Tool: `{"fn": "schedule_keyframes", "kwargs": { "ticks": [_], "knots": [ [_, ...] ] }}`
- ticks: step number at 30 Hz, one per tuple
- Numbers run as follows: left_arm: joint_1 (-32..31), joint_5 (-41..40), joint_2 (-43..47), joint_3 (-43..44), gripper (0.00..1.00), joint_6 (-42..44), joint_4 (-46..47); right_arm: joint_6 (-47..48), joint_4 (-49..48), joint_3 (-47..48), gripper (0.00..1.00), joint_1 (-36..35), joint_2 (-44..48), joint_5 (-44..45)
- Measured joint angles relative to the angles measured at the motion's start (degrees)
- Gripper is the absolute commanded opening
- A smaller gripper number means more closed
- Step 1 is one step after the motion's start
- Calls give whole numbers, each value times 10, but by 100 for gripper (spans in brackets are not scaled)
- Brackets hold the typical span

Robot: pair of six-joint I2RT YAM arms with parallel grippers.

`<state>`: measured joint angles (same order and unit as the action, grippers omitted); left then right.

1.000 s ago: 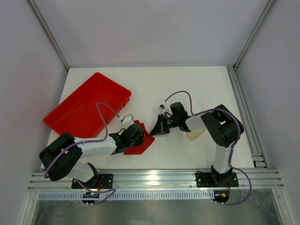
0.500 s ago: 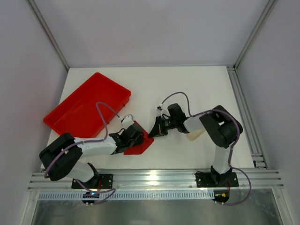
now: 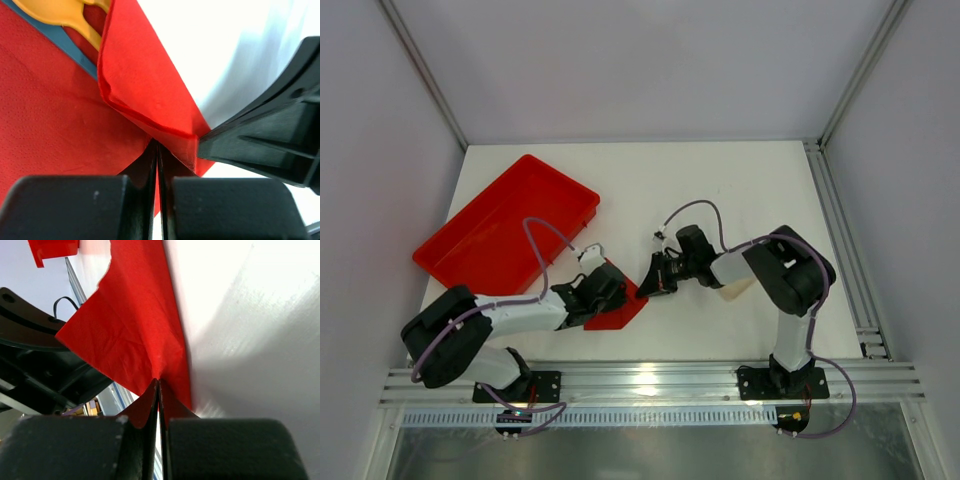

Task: Place the utensils on the paper napkin and roll it up
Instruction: Roll the napkin at the center of the board.

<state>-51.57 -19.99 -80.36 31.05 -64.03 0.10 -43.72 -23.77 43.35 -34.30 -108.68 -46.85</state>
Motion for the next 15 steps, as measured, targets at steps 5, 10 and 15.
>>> {"fn": "schedule_keyframes", "kwargs": {
  "ticks": [5,10,15],
  "knots": [
    [-1,-2,7,0,0,0,-4,-1,-12,-8,4,-4,-12,2],
    [-2,-5,12,0,0,0,-14,-4,-30,-8,4,-4,-23,-5],
    [-9,-15,25,0,0,0,-26,-6,-45,-8,4,-4,-31,-13]
  ]
}}
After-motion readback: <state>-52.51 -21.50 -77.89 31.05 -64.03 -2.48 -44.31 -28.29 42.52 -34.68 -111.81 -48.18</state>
